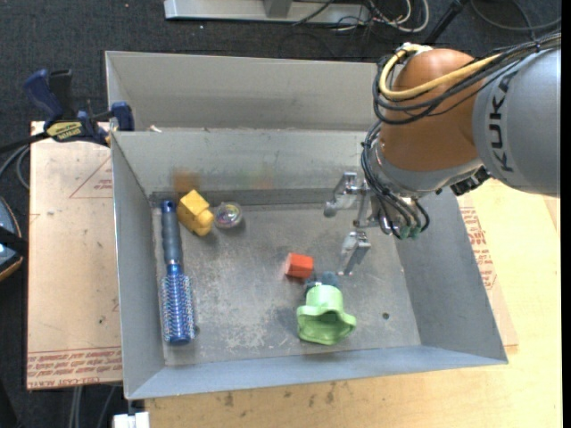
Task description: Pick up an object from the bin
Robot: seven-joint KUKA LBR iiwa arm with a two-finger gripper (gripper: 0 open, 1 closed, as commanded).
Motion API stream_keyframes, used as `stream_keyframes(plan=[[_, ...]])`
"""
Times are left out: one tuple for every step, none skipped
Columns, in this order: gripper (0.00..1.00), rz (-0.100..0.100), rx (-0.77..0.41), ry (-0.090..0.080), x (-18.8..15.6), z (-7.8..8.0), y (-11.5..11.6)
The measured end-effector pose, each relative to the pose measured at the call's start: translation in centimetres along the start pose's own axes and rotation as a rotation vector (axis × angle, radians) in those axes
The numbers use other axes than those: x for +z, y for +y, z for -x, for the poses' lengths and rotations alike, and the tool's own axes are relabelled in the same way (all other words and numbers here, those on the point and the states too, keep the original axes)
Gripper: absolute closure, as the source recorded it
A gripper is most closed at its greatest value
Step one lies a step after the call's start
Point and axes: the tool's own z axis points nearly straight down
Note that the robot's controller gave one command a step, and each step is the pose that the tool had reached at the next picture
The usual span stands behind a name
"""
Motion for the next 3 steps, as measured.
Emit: stream_keyframes(plan=[[0.00, 0.003, -0.488, 0.006, 6.7, -5.0, 5.3], [0.00, -0.001, -0.607, -0.003, 8.6, 0.2, 1.8], [1.00, 0.001, -0.608, -0.002, 8.5, 0.1, 2.0]])
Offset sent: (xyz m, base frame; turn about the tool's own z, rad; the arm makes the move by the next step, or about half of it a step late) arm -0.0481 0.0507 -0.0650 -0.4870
